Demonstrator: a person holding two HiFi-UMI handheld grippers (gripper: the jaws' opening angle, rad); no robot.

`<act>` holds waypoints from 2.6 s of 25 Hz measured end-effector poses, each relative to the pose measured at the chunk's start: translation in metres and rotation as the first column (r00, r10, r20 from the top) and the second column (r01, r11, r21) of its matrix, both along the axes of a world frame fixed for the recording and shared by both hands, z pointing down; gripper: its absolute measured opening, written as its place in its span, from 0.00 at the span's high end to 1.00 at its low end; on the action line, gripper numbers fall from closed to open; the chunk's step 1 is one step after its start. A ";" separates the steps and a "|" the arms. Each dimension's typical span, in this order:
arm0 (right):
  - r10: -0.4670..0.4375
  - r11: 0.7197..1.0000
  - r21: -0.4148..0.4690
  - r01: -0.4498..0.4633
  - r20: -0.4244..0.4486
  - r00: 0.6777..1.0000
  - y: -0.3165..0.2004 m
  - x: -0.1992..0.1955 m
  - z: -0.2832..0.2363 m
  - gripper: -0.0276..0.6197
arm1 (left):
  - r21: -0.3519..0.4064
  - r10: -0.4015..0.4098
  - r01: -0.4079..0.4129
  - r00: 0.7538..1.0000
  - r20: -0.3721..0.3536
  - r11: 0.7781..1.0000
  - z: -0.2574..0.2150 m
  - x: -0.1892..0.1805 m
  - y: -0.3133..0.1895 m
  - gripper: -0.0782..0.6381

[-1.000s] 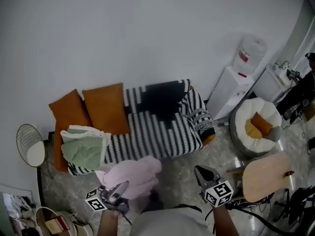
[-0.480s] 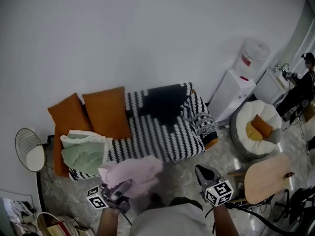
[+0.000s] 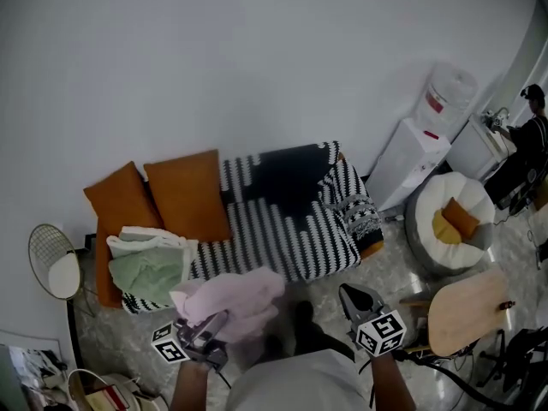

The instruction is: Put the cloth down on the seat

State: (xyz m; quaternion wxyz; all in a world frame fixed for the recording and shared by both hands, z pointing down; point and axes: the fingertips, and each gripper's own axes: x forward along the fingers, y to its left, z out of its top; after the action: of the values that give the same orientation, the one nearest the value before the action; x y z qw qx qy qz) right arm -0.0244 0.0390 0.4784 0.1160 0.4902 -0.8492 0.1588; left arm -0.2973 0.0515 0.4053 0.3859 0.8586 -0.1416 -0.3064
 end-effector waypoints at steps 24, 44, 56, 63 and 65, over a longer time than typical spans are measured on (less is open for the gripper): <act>-0.112 0.993 -0.029 0.113 0.034 0.993 -0.190 0.095 0.014 0.95 | 0.002 -0.048 0.048 0.998 0.035 0.999 -0.008 0.127 -0.177 0.74; -0.107 0.979 -0.171 0.116 0.058 0.993 -0.293 0.206 0.092 0.95 | -0.024 0.105 -0.103 0.991 0.088 0.994 0.036 0.300 -0.359 0.74; -0.064 0.957 -0.277 0.083 0.077 0.995 -0.320 0.223 0.148 0.95 | -0.115 0.207 -0.189 0.963 0.173 0.975 0.113 0.357 -0.423 0.74; -0.016 0.953 -0.300 0.032 0.058 0.998 -0.342 0.208 0.172 0.95 | -0.182 0.258 -0.225 0.948 0.185 0.957 0.166 0.354 -0.450 0.74; 0.002 0.954 -0.301 0.016 0.057 0.998 -0.350 0.204 0.176 0.95 | -0.205 0.270 -0.232 0.946 0.180 0.951 0.182 0.350 -0.456 0.74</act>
State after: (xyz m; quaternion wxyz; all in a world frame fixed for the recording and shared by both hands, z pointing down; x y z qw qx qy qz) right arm 0.1794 -0.3113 0.6543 0.1657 0.4591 -0.8198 0.2996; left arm 0.0529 -0.4047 0.5877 0.4819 0.8578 -0.0970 -0.1499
